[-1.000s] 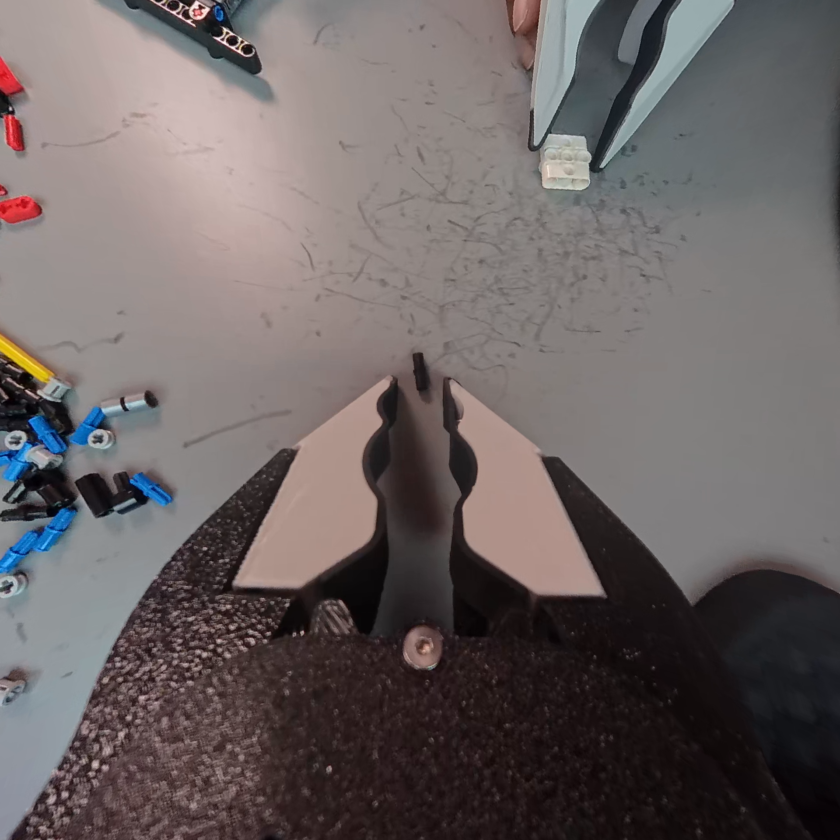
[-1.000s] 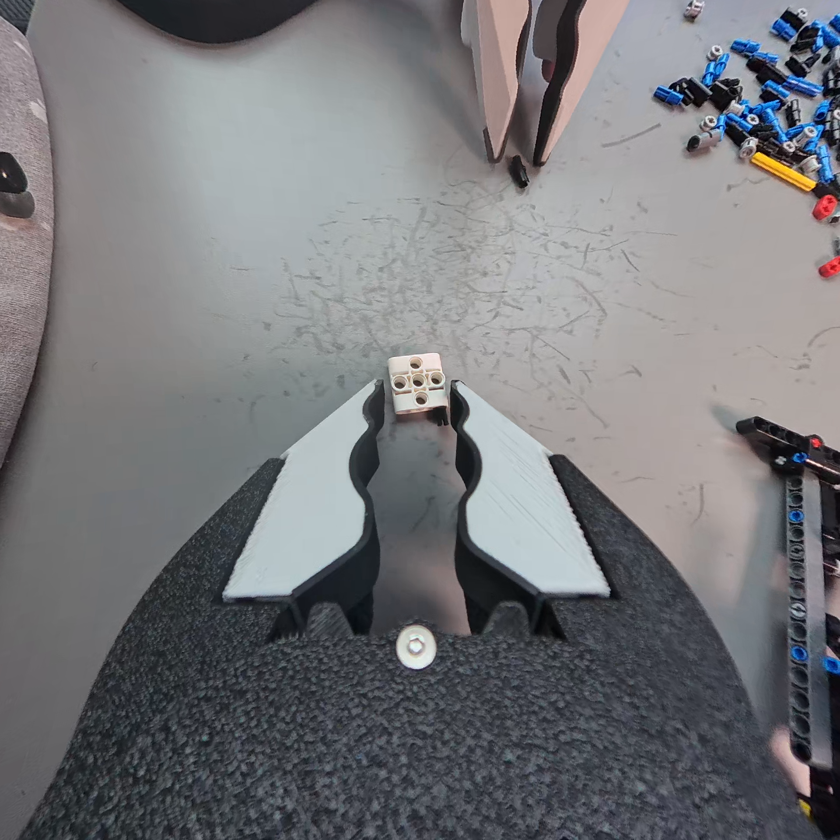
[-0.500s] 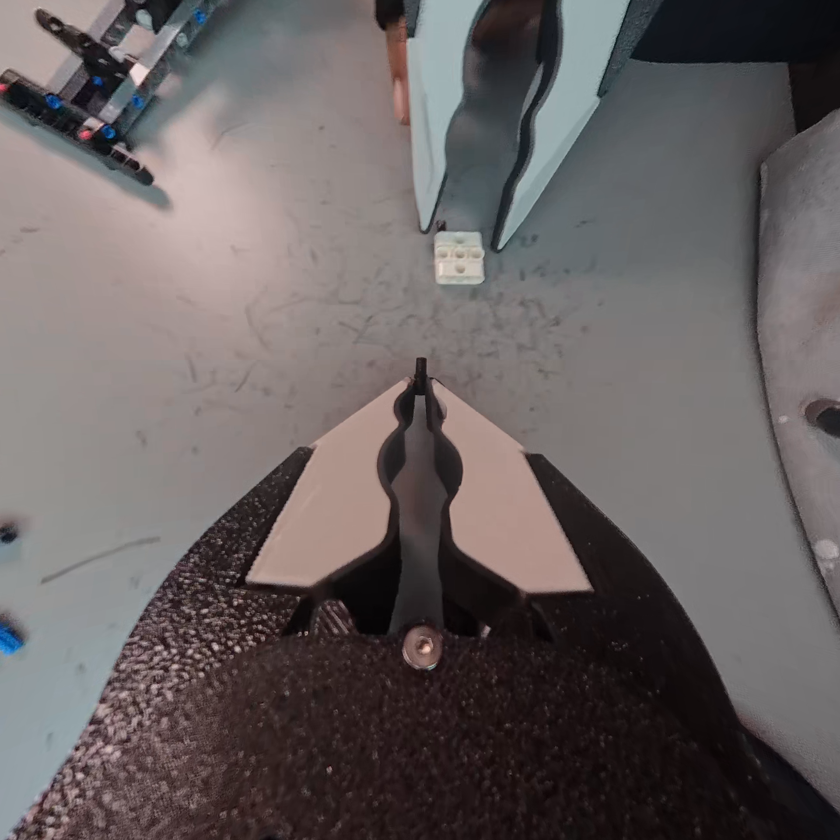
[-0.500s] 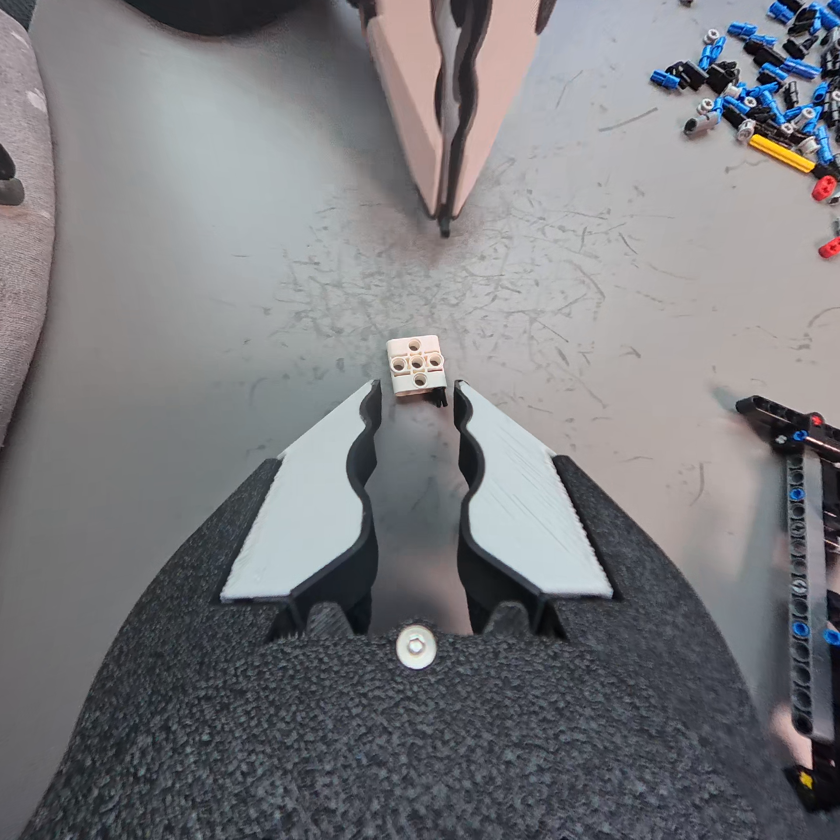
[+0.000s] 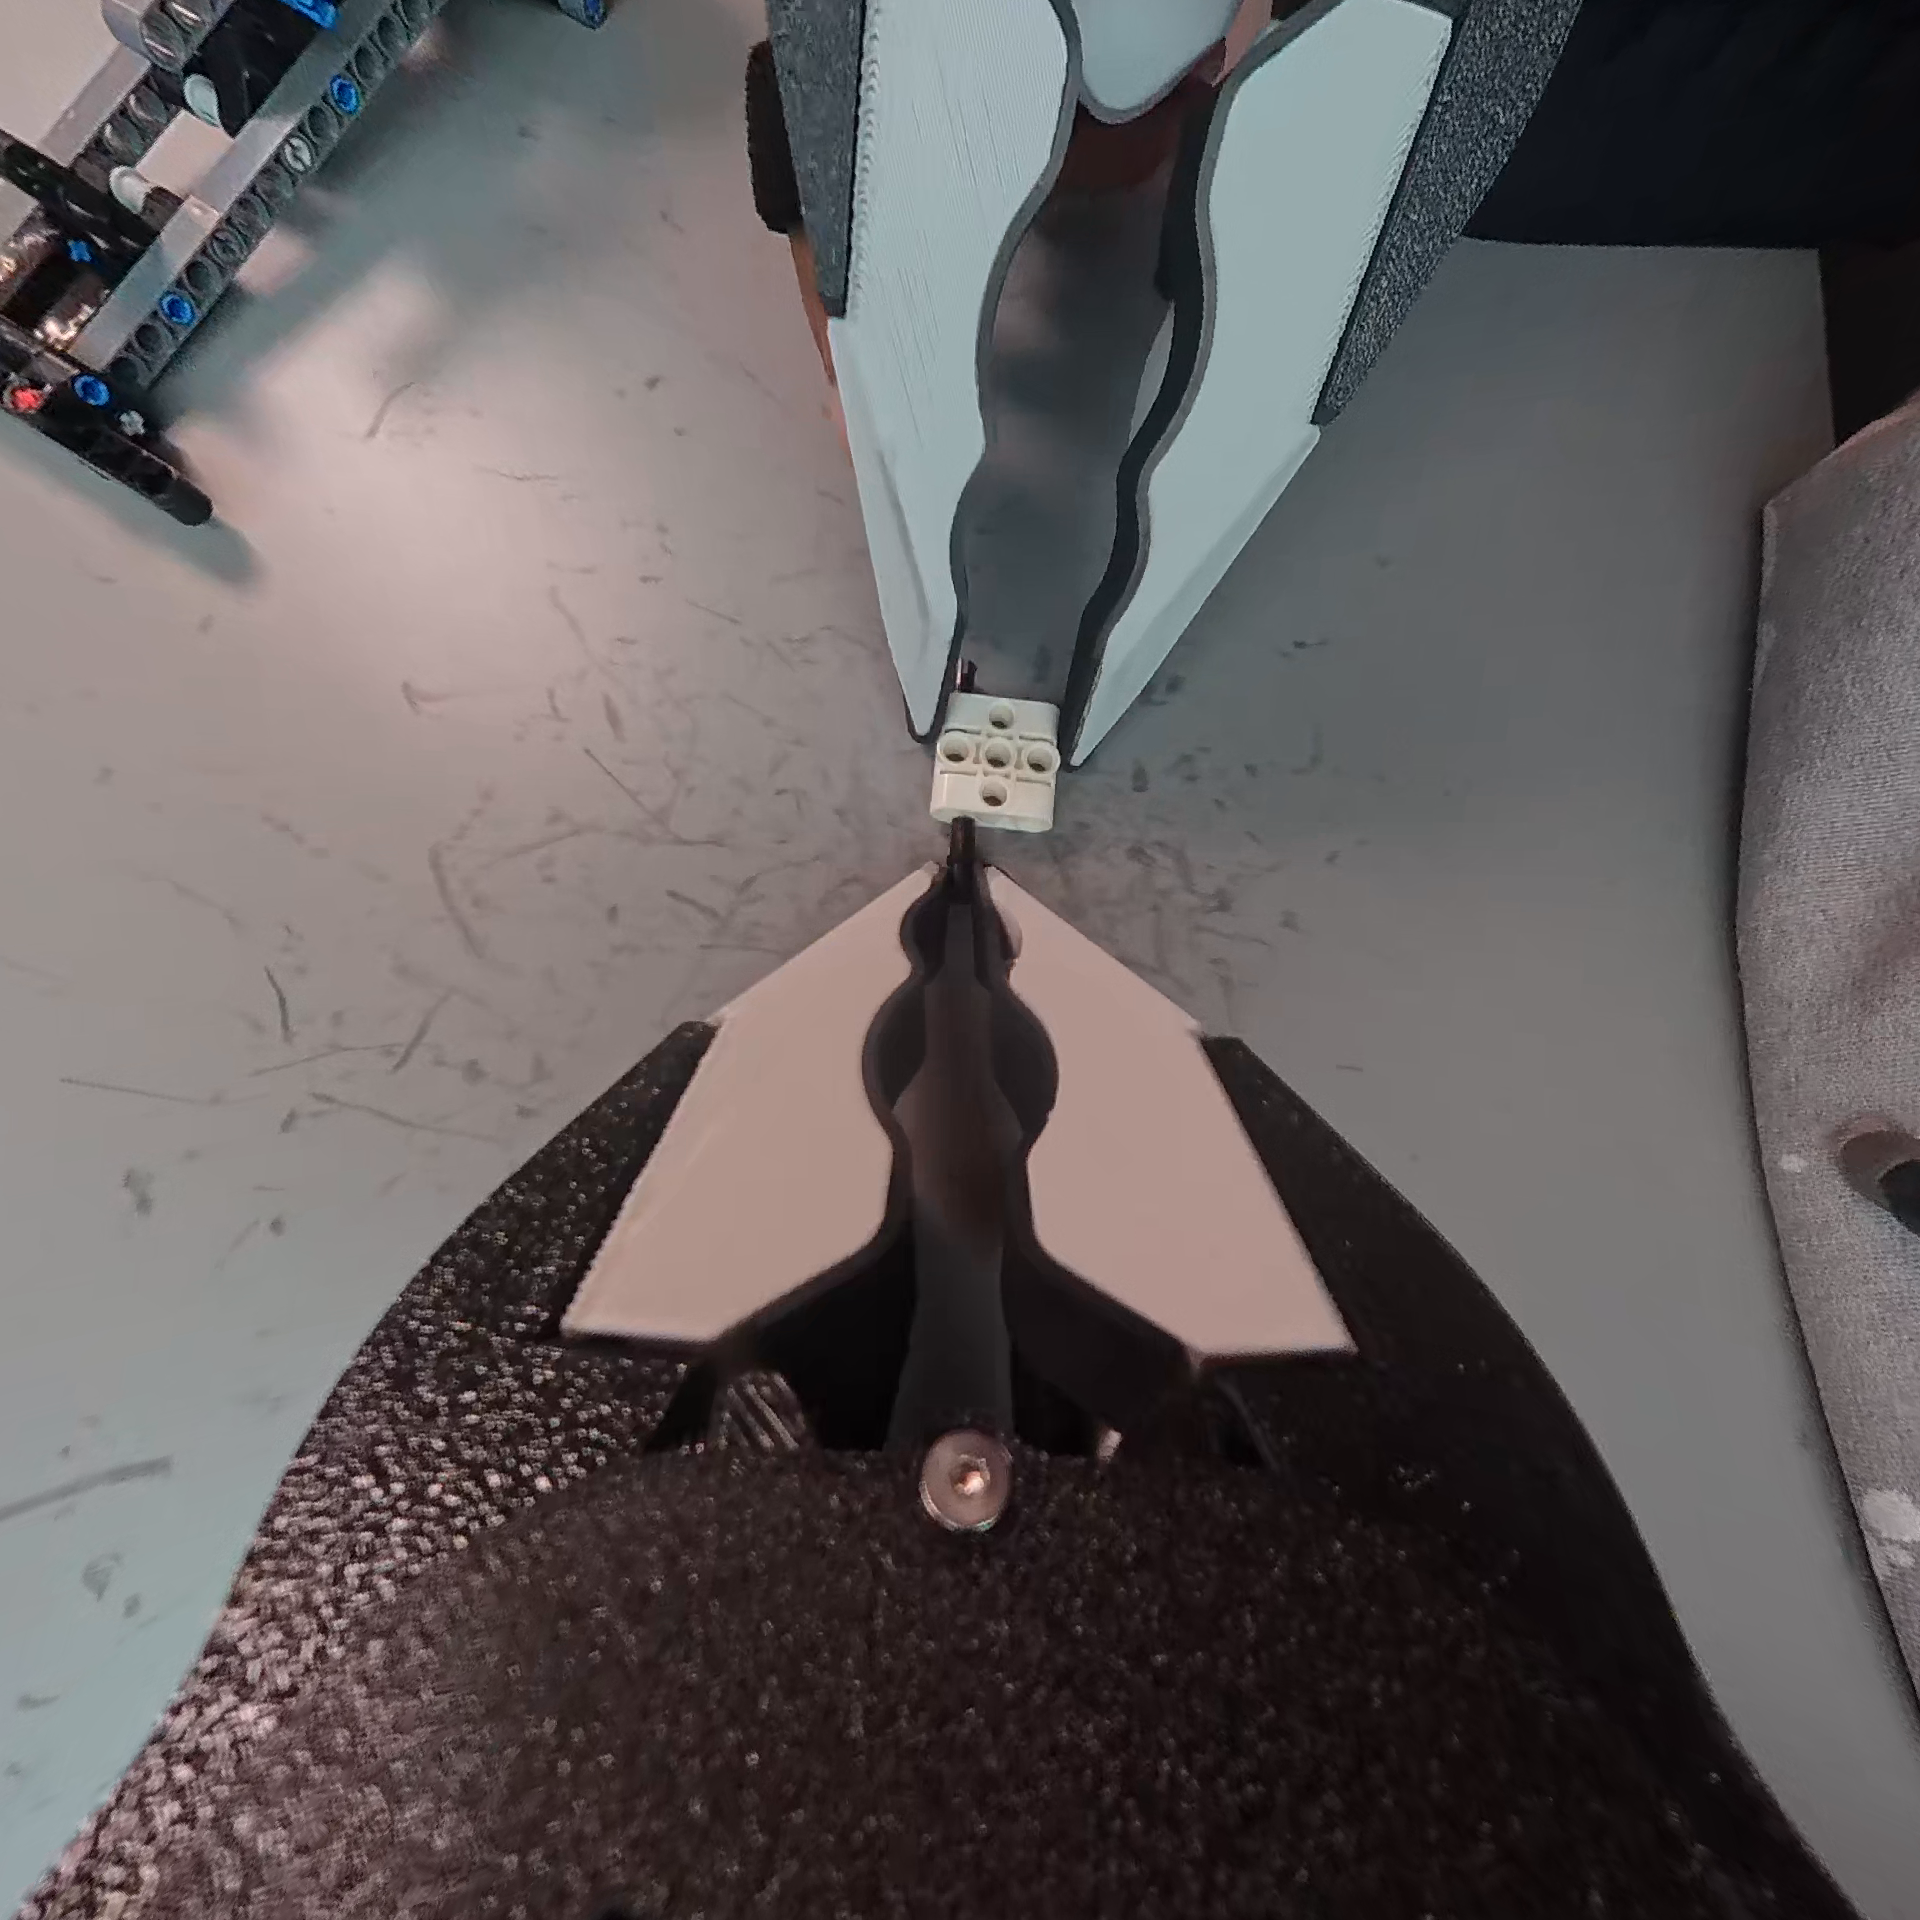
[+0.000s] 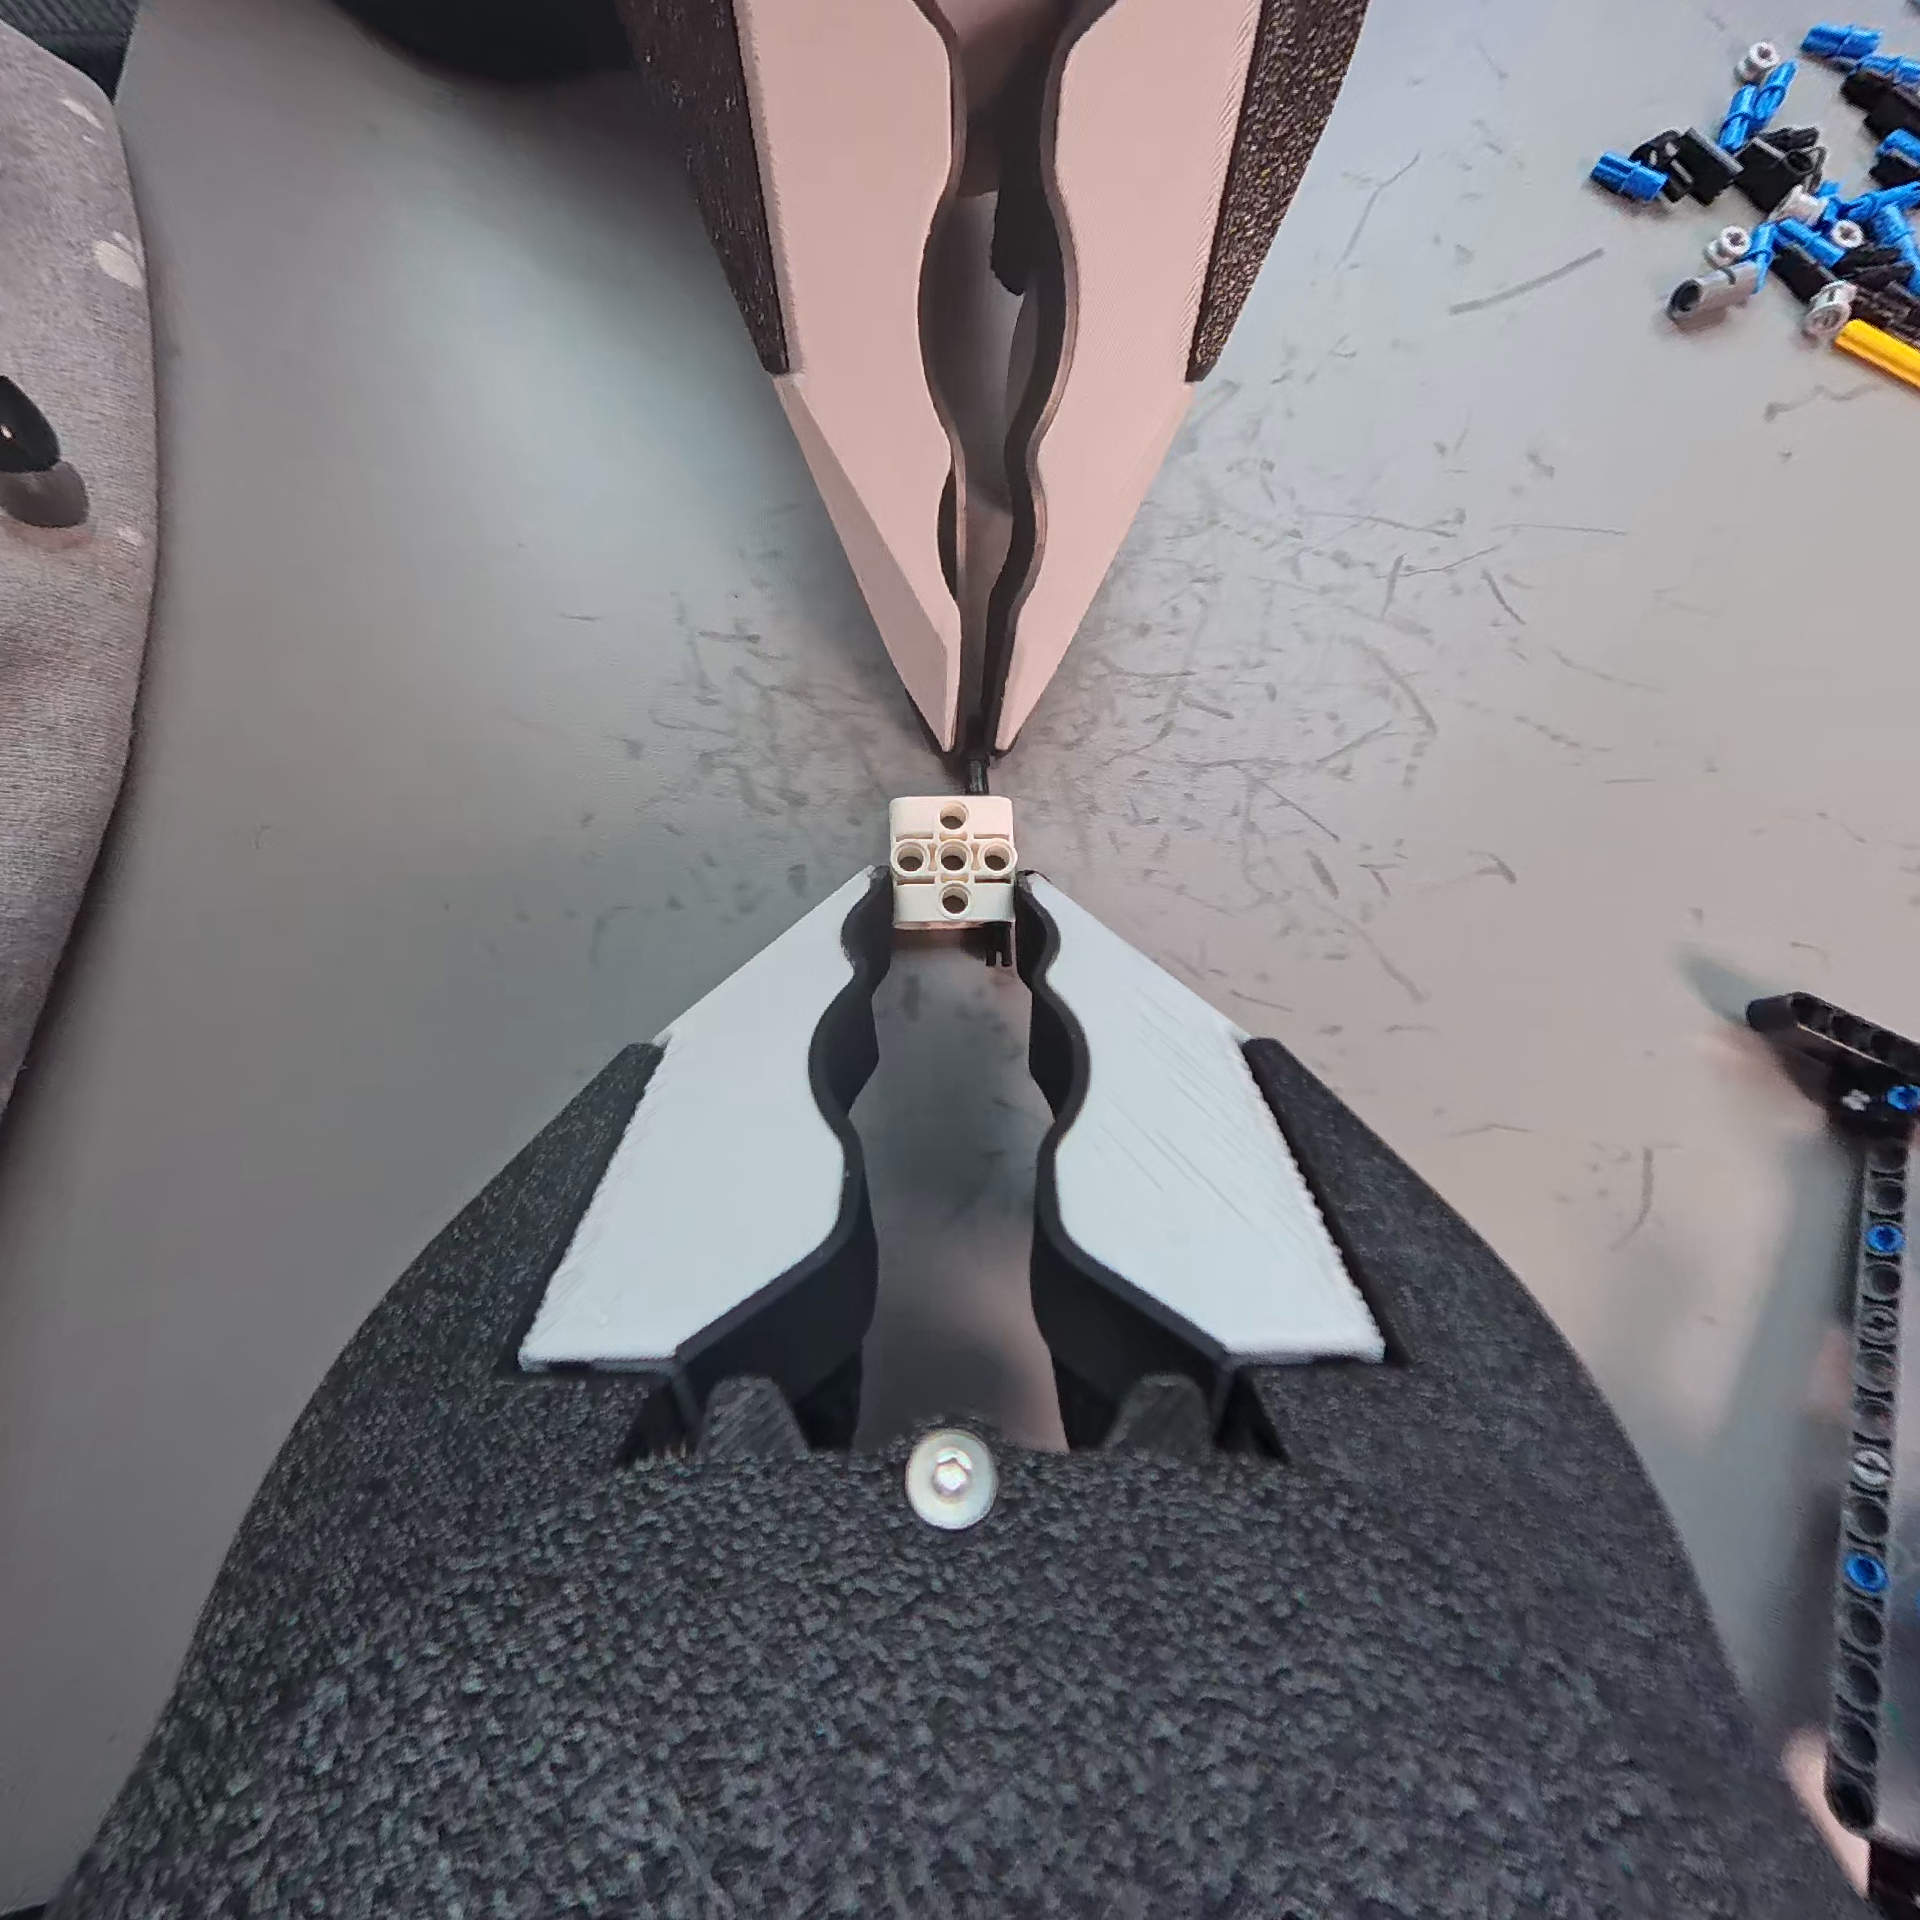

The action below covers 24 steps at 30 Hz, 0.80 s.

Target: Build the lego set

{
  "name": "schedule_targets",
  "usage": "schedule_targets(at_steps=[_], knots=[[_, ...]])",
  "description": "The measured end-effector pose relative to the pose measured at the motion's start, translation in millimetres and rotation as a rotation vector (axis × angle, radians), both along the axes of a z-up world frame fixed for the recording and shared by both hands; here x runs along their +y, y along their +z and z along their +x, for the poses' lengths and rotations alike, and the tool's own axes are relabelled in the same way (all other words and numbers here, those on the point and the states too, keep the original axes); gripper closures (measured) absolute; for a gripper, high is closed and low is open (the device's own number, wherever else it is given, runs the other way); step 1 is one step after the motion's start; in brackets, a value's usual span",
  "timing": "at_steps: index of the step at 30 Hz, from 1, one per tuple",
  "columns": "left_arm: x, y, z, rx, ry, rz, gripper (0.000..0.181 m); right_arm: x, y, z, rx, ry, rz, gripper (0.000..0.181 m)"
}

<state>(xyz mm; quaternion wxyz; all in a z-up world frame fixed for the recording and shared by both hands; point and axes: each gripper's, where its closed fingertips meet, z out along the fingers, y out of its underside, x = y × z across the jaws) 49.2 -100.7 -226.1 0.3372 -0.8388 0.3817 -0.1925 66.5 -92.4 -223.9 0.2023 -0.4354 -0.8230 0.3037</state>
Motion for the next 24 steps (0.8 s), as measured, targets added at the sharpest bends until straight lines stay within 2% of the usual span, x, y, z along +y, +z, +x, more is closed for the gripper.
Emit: schedule_targets(at_steps=[20, 24], knots=[[2.9, 0.3, -0.9, 0.032, -0.006, 0.052, 0.179, -1.5, -0.3, -1.0, -0.006, 0.031, 0.012, 0.159], [1.2, 0.1, -1.4, 0.068, -0.037, 0.003, 0.18, -2.2, 0.2, -1.6, -0.008, 0.056, 0.056, 0.16]])
